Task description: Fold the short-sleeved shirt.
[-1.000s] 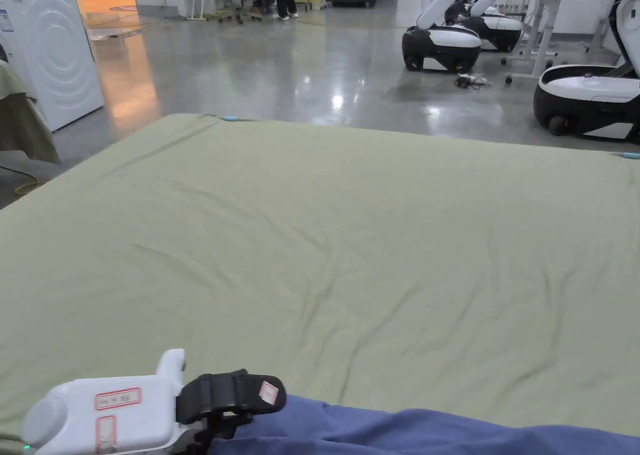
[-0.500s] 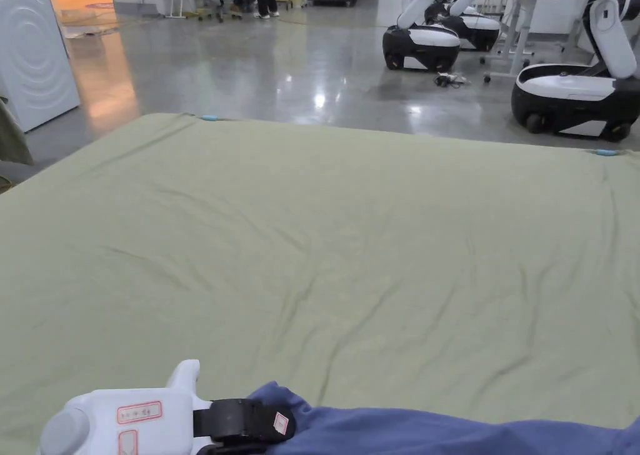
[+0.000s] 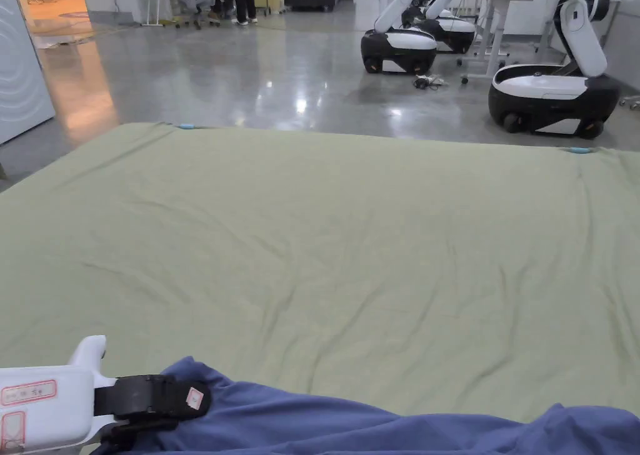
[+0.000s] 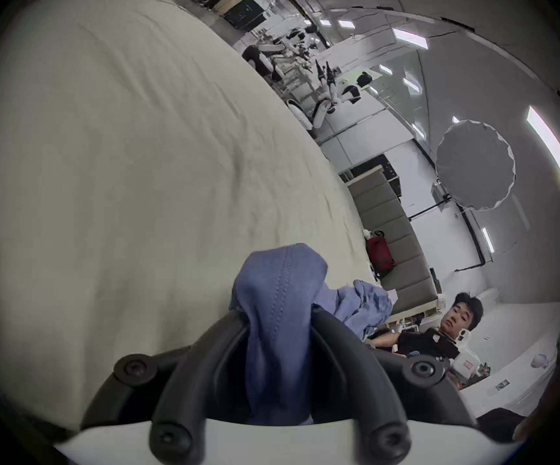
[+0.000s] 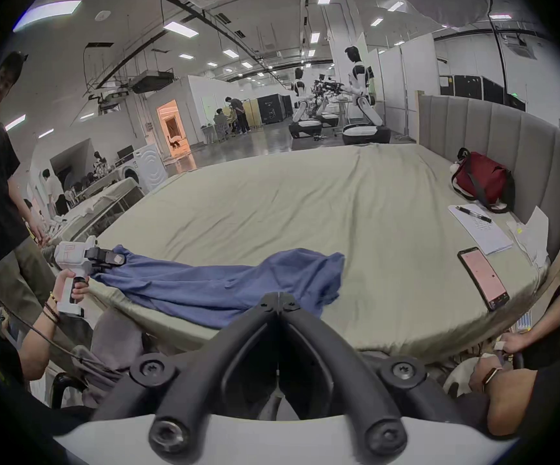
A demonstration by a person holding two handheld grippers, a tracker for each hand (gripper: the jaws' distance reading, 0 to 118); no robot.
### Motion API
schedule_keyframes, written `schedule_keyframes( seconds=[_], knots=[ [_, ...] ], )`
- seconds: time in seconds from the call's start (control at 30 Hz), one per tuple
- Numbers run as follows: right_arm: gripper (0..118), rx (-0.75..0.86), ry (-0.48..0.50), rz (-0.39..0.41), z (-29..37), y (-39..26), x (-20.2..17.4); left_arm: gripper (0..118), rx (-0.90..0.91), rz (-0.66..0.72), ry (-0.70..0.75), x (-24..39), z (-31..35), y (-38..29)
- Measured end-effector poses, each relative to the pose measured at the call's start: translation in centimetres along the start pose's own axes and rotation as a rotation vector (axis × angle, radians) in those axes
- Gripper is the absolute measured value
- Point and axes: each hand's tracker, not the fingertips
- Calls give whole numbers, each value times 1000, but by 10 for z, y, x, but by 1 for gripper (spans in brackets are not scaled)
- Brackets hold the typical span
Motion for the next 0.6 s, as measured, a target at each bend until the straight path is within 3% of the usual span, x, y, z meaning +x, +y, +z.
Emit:
schedule_keyframes(
  seconds=[0.1, 0.17, 0.23, 0.33, 0.4, 0.53, 0.6],
  knots=[
    [3, -6, -1, 4, -3, 1, -2, 15, -10, -47, 193, 30, -2, -8],
    [3, -8, 2, 8, -5, 2, -3, 15, 4, -158, 278, 68, -9, -22],
    [3, -13, 6, 6, -9, 3, -5, 15, 18, -244, 494, 110, -21, -33],
    [3, -23, 13, 14, -14, 2, -7, 15, 77, -462, 683, 156, -54, -55],
    [3, -28, 20, 16, -17, 1, -7, 15, 67, -502, 670, 175, -81, -68],
    [3, -33, 31, 14, -18, -4, -3, 15, -56, -422, 542, 177, -144, -80],
    [3, -31, 35, 6, -15, -5, 1, 15, -95, -412, 567, 167, -174, -85]
  ],
)
